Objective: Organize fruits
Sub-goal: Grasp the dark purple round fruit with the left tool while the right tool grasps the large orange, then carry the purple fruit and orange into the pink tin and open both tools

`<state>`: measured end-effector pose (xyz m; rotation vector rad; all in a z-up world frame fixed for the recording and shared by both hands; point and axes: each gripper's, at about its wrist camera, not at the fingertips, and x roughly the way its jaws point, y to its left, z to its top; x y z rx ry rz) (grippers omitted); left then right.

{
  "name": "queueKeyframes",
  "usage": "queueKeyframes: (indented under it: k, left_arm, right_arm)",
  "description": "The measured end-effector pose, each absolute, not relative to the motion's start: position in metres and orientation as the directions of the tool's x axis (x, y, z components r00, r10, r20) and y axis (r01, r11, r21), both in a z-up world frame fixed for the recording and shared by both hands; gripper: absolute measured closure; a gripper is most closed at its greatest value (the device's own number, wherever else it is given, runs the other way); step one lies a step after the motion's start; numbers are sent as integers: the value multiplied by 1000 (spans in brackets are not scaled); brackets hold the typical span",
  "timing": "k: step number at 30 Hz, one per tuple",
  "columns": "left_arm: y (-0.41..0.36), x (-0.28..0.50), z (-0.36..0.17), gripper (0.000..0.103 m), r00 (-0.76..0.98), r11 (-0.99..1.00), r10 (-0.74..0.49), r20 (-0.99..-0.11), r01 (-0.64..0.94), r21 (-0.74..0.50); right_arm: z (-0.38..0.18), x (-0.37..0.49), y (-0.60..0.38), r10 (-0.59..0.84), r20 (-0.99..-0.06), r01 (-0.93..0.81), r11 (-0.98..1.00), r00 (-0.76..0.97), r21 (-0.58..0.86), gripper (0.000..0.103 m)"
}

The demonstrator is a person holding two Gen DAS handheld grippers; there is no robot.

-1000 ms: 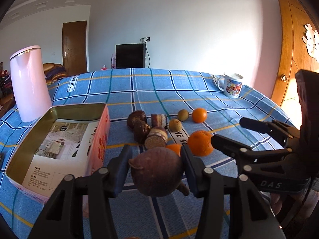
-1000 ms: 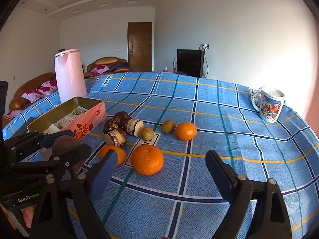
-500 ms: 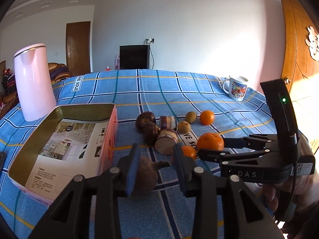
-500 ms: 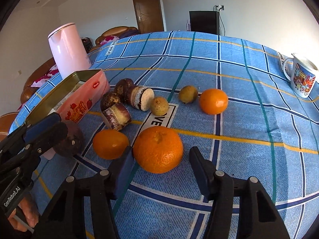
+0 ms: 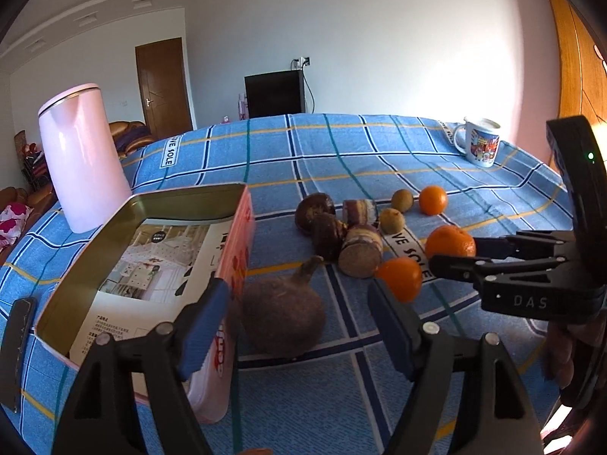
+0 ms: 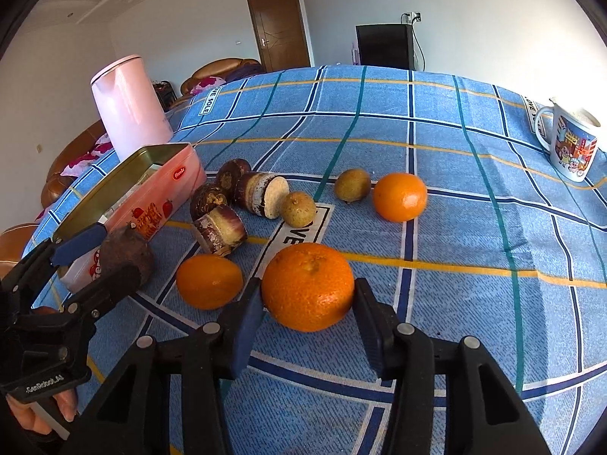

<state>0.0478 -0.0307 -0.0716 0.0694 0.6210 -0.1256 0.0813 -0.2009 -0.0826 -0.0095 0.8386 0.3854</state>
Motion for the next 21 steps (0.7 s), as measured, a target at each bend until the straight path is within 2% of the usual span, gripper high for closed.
queueKeyframes:
  k: [4, 8, 10, 11, 13, 14, 21]
  left_arm:
    - [-41, 54, -76, 26, 775, 979, -125, -620, 198, 49]
    - [-54, 60, -80, 27, 769, 972, -42, -638, 179, 153]
    - [-53, 64, -82, 27, 762, 972, -27, -648, 171, 161]
    - [-51, 65, -82, 30, 761, 973, -19, -649, 164, 164]
    - [-47, 66, -83, 41, 767, 973, 13, -642, 138, 185]
    - [-45, 65, -83, 50, 772, 973, 25, -635, 127, 193]
    - [-35, 60, -79, 52, 776, 981, -61, -628, 164, 107]
  right_arm:
    - [-84, 82, -197, 316, -734, -343, 931, 601, 120, 53]
    - [-84, 82, -194, 307, -737, -346, 932, 602, 106, 53]
    - [-85, 82, -196, 318, -740, -349, 929, 592, 120, 53]
    - [-86, 84, -196, 321, -744, -349, 929, 586, 126, 53]
    - [-86, 84, -196, 325, -743, -349, 928, 585, 130, 53]
    - [-86, 84, -196, 324, -742, -350, 928, 586, 129, 54]
    - [-82, 80, -202, 348, -708, -347, 925, 614, 154, 55]
